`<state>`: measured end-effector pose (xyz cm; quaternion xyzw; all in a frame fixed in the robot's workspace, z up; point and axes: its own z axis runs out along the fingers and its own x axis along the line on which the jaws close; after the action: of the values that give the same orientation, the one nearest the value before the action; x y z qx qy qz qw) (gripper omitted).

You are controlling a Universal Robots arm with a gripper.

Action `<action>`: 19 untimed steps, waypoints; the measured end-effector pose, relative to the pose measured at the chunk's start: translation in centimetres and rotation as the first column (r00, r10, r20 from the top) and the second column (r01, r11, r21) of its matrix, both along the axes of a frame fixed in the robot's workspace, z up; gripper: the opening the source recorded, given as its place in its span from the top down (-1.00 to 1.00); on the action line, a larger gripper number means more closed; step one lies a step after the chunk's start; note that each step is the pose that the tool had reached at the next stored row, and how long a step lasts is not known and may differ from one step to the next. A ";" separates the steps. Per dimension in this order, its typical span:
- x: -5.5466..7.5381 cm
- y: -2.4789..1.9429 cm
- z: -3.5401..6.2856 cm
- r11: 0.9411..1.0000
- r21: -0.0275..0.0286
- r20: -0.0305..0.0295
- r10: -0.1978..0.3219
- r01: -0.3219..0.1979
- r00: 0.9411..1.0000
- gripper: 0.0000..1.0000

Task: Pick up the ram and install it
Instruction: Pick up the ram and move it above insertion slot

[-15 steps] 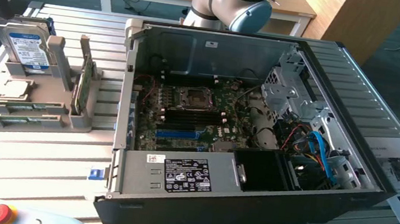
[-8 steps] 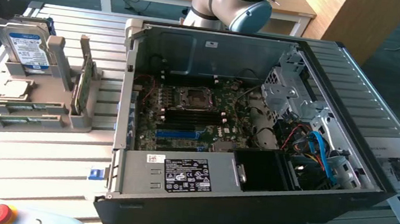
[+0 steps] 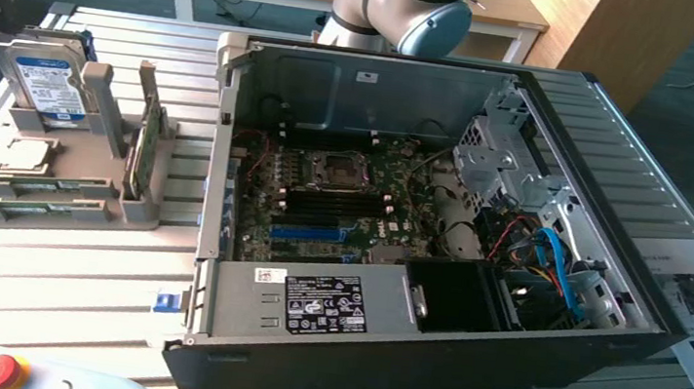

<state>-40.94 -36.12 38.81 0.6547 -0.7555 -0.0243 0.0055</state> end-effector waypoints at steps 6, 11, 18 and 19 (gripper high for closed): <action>0.0 0.00 -0.04 0.994 0.000 0.000 0.109 -0.109 0.994 0.80; 0.0 0.00 -0.06 0.983 0.000 0.000 0.182 -0.182 0.983 0.80; 0.0 0.00 -0.06 0.983 0.000 0.000 0.182 -0.182 0.983 0.80; 0.0 0.00 -0.06 0.983 0.000 0.000 0.182 -0.182 0.983 0.80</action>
<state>-40.94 -36.11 38.74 0.7209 -0.6926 -0.0236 0.0077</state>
